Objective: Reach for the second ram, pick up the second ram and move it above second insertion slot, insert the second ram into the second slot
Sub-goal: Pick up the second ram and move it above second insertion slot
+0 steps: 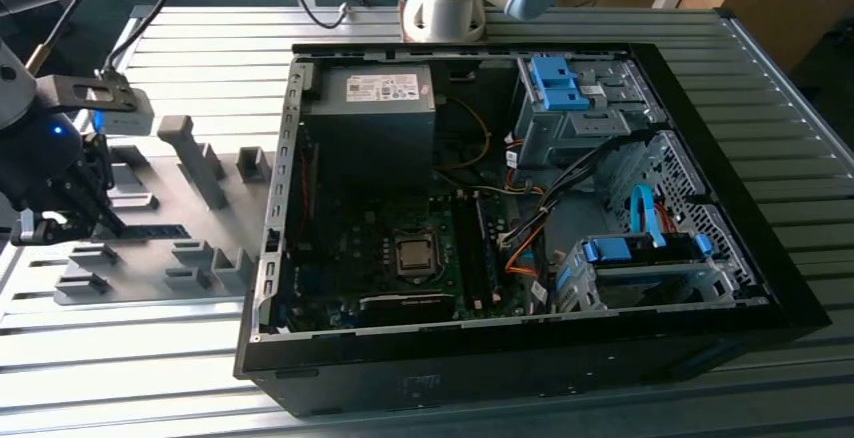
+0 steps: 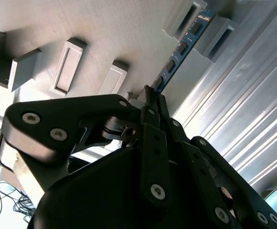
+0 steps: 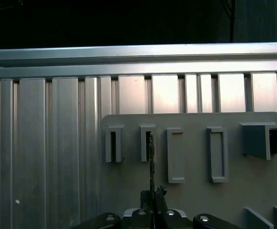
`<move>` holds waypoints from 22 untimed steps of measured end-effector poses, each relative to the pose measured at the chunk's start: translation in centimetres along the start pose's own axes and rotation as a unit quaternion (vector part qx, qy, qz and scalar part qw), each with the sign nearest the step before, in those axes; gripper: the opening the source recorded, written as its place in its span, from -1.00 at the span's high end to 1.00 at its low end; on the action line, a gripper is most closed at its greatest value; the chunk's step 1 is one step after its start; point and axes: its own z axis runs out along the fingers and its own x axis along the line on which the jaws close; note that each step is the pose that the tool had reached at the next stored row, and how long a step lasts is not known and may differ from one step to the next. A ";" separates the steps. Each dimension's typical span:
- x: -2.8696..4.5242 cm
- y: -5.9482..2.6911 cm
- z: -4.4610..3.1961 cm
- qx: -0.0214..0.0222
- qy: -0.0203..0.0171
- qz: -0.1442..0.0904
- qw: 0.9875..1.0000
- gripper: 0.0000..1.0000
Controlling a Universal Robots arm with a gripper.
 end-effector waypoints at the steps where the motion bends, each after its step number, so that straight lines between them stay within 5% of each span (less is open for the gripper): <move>1: 0.00 0.00 -0.04 0.000 0.000 0.000 1.000 0.73; 22: -0.01 0.02 -1.13 0.000 0.000 0.000 1.000 0.73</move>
